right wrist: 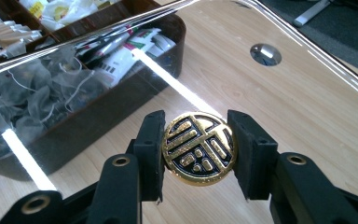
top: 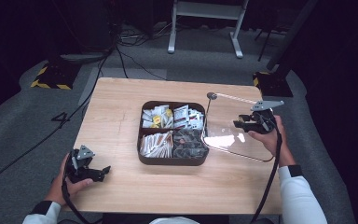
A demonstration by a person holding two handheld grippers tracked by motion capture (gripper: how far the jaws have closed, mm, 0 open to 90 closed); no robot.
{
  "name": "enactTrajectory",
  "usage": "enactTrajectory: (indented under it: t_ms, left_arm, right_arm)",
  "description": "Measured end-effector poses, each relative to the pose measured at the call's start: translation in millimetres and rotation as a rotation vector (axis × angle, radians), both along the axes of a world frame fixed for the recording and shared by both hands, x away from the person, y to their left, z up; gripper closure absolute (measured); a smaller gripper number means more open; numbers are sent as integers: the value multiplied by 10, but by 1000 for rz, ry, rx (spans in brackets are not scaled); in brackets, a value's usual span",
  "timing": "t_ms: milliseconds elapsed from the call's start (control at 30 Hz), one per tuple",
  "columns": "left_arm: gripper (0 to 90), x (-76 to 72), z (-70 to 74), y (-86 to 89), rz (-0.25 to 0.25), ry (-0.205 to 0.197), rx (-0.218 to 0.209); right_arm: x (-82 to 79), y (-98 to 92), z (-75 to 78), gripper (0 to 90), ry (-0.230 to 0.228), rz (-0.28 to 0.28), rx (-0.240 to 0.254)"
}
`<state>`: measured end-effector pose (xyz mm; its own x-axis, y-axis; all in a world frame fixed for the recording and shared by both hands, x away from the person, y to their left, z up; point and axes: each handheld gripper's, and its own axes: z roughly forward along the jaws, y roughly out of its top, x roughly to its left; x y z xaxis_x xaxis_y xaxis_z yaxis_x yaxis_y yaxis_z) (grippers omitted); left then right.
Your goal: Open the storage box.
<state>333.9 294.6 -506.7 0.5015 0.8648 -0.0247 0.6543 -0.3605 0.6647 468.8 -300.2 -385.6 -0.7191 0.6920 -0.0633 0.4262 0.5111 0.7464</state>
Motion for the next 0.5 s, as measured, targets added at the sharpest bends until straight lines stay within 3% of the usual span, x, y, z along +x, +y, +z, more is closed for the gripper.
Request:
enactTrajectory:
  t_ms: [500]
  left_arm:
    - [4, -1, 0, -1, 2, 0, 1]
  right_arm:
    - [-71, -309, -215, 590, 32, -26, -4]
